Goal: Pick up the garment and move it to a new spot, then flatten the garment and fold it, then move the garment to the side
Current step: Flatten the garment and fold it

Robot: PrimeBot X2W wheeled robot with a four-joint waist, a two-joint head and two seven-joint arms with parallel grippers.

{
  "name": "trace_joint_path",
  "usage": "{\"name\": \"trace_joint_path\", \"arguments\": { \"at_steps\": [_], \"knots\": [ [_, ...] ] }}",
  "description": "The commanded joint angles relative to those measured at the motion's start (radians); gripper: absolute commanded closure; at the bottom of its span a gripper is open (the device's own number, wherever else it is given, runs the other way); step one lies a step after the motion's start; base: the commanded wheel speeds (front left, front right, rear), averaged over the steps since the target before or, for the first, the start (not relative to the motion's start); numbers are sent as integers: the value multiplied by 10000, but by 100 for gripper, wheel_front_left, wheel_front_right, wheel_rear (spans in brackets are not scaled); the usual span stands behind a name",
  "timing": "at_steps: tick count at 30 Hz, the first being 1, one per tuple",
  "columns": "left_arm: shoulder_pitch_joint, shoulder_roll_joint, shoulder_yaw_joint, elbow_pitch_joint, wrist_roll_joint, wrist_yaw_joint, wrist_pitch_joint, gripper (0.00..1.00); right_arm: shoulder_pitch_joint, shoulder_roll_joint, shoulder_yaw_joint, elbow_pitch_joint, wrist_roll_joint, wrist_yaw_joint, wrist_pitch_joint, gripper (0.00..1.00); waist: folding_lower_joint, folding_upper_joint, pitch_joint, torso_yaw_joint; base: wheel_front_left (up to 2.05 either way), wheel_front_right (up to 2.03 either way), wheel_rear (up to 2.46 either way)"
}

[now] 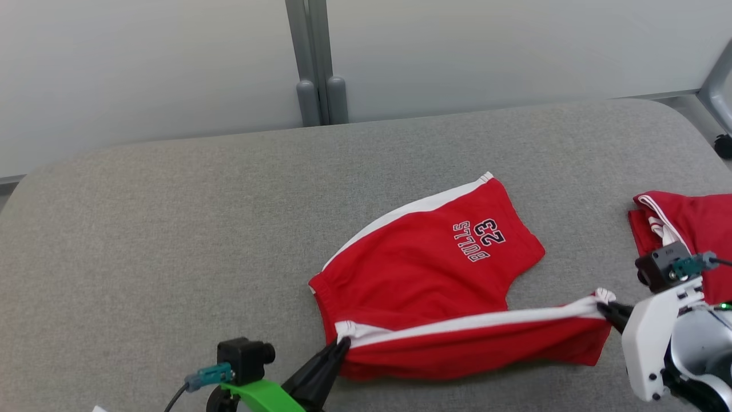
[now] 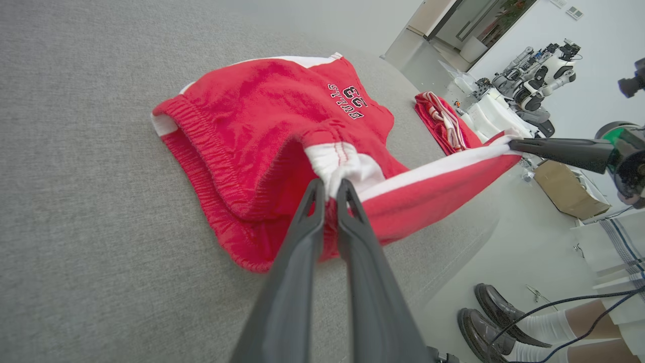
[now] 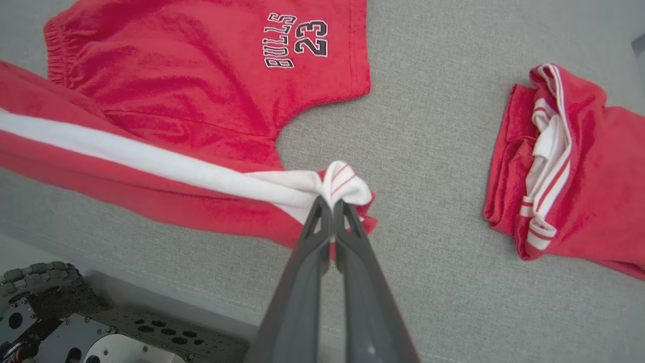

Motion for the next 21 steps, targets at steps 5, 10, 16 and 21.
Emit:
{"name": "trace_joint_path", "arguments": {
  "at_steps": [5,10,16,21],
  "knots": [
    [-960,-465,207,558,75,260,-27,100,-1773,-538,1011,1062,-428,-20,-667,100,1,0,425,231,0,0,0],
    [-1855,-1019,429,1172,366,671,-387,100,-3624,-558,2023,2471,-1120,-20,-1896,100,1,0,1007,459,0,0,0],
    [-2885,-1647,480,1991,713,1115,-640,100,-5245,-32,2413,4451,-1962,-22,-3334,100,1,0,1660,781,0,0,0],
    [-3466,-1990,666,2704,804,1502,-832,100,-6239,522,2220,5967,-2613,-23,-4464,100,1,0,2021,984,0,0,0]
  ]
}}
